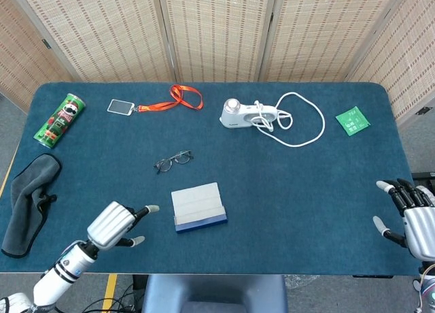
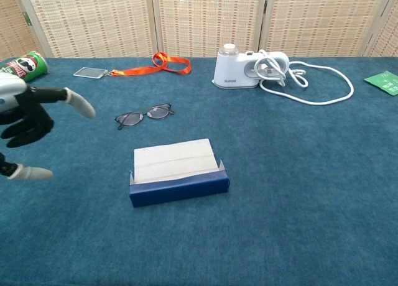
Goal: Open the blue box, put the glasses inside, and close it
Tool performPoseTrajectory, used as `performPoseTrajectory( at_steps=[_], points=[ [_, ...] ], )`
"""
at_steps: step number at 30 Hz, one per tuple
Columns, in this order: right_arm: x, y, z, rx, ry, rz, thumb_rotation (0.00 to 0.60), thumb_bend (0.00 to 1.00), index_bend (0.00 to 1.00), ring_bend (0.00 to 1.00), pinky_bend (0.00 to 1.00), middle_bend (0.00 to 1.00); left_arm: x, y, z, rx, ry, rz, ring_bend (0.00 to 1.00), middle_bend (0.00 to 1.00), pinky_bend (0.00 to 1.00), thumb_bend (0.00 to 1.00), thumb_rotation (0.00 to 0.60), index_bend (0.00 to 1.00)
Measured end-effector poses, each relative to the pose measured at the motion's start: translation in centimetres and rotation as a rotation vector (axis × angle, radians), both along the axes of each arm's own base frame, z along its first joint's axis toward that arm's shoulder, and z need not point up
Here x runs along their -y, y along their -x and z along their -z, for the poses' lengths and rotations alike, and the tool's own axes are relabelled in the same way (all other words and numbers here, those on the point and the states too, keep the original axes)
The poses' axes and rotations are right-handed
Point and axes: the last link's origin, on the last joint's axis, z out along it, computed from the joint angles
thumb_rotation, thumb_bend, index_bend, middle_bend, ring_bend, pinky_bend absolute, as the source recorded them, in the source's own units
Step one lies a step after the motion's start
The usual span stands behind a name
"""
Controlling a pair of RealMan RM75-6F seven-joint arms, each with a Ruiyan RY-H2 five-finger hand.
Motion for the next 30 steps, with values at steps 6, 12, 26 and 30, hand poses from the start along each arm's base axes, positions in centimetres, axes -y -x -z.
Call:
performPoseTrajectory(
  at_steps=[6, 12, 26, 30],
  points=[
    [-0.2, 0.3, 0.1, 0.006, 0.001, 0.008, 0.600, 0.28, 0.19, 0.18, 0.22, 0.20, -1.2, -1.6, 3.5, -0.019, 0.085, 0.013, 0.83, 0.87, 0.98, 0.20, 0.600, 0.28],
    [-0.2, 0.4, 0.0, 0.007, 0.006, 0.008, 0.600, 0.28, 0.19, 0.17, 0.22, 0.20, -2.1, -3.4, 6.6, -0.015, 0.134, 0.006, 0.83, 0.87, 0.98, 0.20, 0.600, 0.28],
    [-0.5, 0.8, -0.4, 0.010, 0.017, 0.015, 0.600, 0.28, 0.19, 0.17, 0.22, 0.20, -3.7, -4.7, 10.0, -0.142, 0.142, -0.007, 0.83, 0.87, 0.98, 0.20, 0.600, 0.31],
    [-0.4, 0.9, -0.3, 0.011, 0.016, 0.017, 0.600, 0.28, 0.19, 0.17, 0.22, 0.20, -3.7, -3.8, 9.3, -0.183, 0.141, -0.020, 0.83, 0.87, 0.98, 0.20, 0.600, 0.31]
  ],
)
